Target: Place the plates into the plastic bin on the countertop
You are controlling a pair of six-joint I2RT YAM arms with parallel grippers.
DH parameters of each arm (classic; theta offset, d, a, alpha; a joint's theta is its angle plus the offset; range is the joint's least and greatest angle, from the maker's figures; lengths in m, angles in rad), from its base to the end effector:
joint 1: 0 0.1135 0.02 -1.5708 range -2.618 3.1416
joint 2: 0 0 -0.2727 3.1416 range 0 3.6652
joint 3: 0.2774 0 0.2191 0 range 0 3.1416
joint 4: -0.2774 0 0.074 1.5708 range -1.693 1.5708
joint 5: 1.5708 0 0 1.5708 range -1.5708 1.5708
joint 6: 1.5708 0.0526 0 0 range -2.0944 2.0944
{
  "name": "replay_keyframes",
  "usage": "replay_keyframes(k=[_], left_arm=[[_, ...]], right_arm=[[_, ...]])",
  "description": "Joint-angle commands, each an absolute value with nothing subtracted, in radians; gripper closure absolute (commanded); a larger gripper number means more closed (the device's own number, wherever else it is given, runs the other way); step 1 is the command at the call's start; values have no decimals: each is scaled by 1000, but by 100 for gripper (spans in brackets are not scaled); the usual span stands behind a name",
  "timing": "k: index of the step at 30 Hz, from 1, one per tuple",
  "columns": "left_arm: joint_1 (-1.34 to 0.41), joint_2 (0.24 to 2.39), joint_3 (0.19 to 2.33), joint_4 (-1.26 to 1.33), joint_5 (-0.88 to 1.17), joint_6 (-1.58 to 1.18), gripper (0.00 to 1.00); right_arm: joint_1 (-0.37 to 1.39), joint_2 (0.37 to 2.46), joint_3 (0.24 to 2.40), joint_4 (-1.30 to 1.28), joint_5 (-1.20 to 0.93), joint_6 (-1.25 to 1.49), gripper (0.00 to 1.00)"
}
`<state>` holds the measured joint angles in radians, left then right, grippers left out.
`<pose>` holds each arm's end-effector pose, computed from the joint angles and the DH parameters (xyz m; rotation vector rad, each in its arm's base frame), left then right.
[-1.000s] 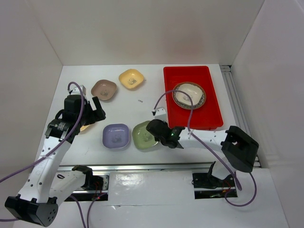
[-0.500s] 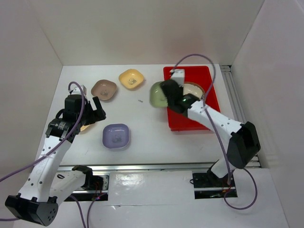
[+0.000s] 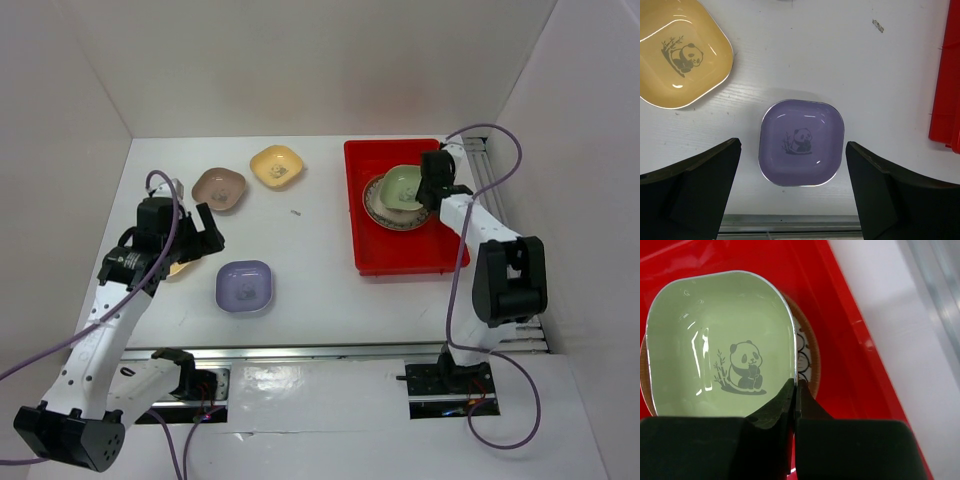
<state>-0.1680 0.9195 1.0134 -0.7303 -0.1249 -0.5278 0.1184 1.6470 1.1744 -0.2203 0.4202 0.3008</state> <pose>0.1592 -0.0204 0.3349 -0.4644 2.1635 -0.2503 0.3497 0.0200 0.2650 0.4184 2.1639 -0.2432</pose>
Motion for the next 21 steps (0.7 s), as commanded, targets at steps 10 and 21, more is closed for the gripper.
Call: replay_keyframes(k=[10, 21], left_arm=[[-163, 936, 1006, -695, -106, -526, 0], [-94, 980, 1068, -842, -434, -721, 0]], right_arm=[[155, 1635, 1181, -12, 299, 261, 0], [805, 1564, 1055, -37, 279, 354, 0]])
